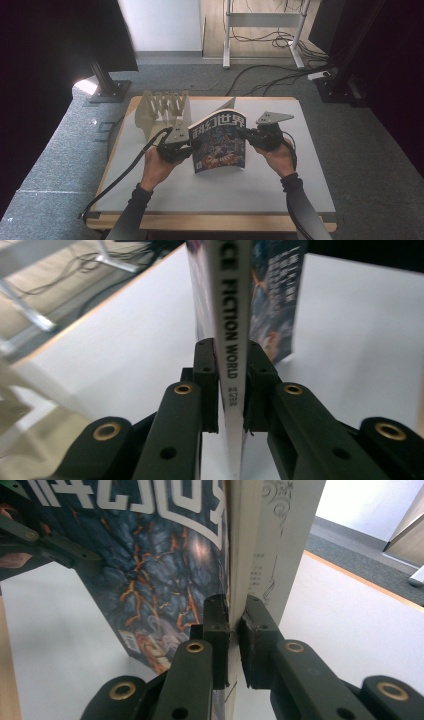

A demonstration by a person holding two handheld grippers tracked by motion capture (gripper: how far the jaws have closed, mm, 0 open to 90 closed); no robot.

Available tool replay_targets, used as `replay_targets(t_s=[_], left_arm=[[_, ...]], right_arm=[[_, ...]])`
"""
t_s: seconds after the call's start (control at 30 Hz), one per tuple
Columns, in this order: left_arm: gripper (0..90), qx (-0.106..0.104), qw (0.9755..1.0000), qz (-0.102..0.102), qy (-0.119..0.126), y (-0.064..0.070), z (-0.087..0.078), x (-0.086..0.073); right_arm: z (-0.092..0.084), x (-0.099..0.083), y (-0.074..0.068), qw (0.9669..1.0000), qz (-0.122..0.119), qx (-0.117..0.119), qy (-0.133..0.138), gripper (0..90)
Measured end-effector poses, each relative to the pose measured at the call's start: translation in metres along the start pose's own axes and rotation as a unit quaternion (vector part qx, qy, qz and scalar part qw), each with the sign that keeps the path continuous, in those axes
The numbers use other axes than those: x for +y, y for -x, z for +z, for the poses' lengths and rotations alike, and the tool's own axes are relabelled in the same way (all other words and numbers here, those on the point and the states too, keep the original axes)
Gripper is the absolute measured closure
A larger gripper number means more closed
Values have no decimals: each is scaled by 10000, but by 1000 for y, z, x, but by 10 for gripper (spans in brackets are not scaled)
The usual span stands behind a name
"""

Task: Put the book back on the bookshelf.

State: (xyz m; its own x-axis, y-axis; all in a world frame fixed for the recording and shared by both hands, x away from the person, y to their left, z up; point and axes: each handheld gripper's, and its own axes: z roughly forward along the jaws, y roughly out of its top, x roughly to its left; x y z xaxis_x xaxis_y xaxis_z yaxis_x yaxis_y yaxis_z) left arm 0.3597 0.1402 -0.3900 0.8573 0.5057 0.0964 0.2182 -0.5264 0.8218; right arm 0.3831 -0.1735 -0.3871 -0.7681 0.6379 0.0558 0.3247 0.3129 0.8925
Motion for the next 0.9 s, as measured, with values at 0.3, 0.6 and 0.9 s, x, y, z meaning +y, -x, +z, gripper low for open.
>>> replay_targets(t_s=[0.3,0.6,0.9], left_arm=[[777,-135,9997,-151,96,-3,16,10],[825,-214,9995,-219,49,-11,11,9],[826,-247,9984,-499,49,-21,-7,7]], right_arm=[[-5,-3,-1,9999,-63,82,-11,800],[-9,-8,2,9996,-157,-194,-110,665],[-16,-40,14,9984,127,-478,-282,459]])
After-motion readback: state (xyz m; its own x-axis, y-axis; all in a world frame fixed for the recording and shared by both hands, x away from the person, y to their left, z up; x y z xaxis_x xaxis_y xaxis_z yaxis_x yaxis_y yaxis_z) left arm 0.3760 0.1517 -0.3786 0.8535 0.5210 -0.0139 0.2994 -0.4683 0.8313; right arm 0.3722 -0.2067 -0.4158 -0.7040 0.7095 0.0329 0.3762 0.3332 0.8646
